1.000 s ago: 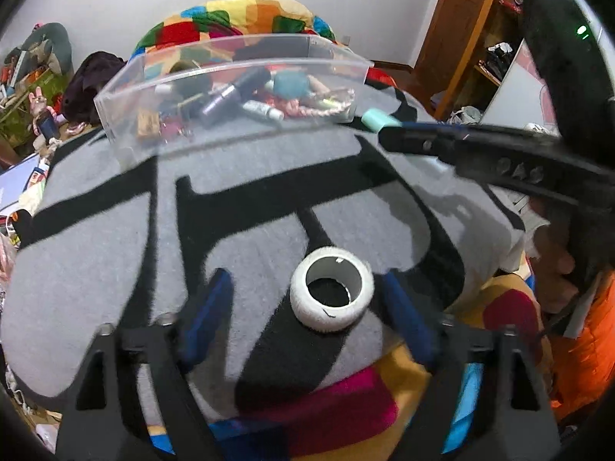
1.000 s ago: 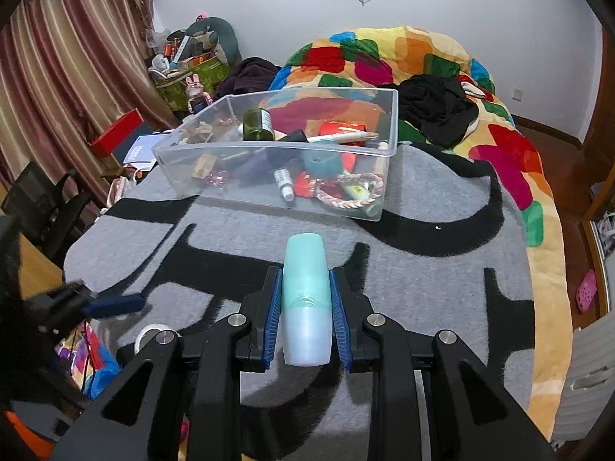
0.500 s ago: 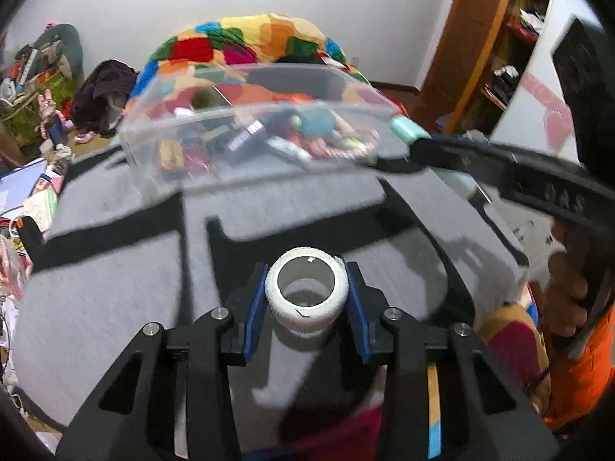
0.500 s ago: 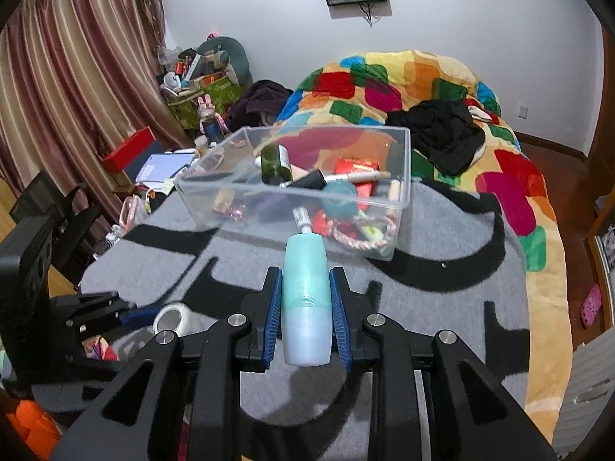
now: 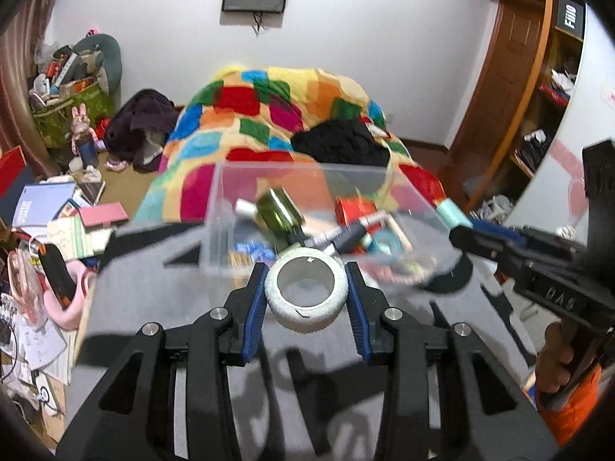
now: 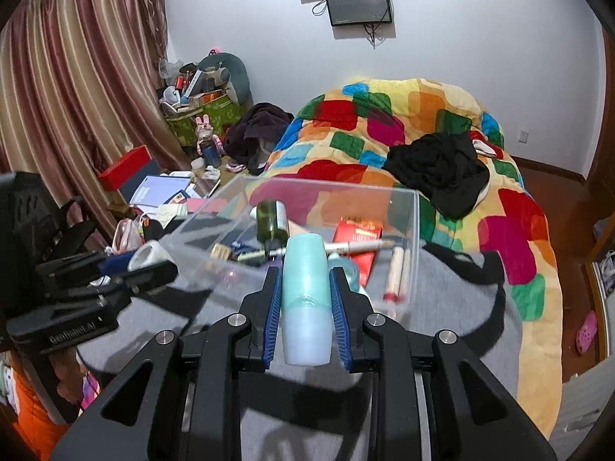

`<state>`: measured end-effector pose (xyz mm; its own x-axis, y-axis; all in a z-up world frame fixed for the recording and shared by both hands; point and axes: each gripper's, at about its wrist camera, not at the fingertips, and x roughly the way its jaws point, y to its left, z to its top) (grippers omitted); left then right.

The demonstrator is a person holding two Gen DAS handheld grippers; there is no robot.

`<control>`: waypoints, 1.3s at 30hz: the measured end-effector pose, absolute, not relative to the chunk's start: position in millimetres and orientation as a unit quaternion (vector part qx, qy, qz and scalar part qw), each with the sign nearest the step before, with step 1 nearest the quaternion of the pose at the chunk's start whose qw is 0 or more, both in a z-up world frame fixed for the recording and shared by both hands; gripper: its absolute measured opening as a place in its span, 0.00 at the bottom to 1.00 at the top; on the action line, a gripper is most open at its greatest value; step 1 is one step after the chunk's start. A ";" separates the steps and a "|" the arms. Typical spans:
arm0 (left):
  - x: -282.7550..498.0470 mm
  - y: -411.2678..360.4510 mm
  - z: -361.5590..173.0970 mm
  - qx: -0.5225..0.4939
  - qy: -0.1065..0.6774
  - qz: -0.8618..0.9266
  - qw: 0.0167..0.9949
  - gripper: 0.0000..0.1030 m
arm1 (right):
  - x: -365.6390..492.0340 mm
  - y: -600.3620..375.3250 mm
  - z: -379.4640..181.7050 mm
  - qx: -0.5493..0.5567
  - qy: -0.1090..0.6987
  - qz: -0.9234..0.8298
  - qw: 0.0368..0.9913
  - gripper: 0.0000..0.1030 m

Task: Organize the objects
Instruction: 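Lower the white tape roll and mint bottle into the clear box and release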

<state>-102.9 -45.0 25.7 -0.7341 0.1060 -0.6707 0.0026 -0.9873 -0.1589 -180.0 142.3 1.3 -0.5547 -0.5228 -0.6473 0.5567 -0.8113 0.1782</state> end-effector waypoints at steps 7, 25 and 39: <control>-143.0 -55.6 18.5 -0.376 -0.081 0.923 0.010 0.37 | -216.8 130.4 -8.4 0.382 0.006 -0.873 0.301 0.22; -176.6 -58.2 -9.5 -0.416 -0.093 0.904 0.016 0.45 | -236.7 94.4 -46.1 0.415 0.070 -0.859 0.293 0.25; -122.9 -46.4 23.4 -0.336 -0.049 0.940 -0.005 0.84 | -194.9 129.0 -4.7 0.338 0.041 -0.890 0.302 0.63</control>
